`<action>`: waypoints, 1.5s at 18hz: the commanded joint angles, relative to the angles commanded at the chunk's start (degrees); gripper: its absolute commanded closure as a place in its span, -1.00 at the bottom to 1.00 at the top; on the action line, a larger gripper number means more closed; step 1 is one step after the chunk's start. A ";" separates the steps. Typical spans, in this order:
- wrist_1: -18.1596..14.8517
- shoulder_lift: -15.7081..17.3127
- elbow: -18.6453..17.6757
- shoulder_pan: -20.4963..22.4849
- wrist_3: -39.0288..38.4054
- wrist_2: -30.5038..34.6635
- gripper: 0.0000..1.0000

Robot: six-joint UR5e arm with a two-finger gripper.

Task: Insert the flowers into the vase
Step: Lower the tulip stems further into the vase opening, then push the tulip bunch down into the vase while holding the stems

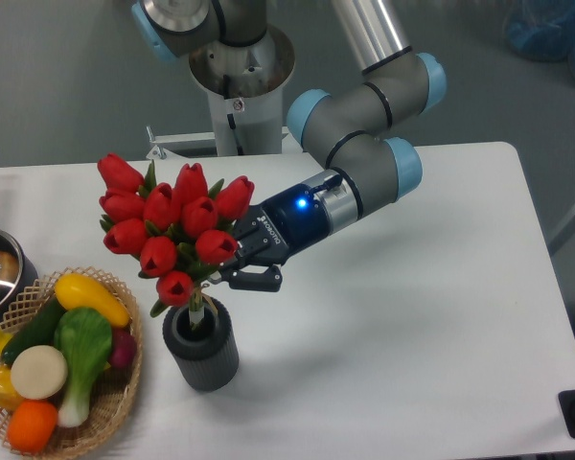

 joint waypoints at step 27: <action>0.00 -4.39 -3.16 -0.70 8.70 2.11 0.55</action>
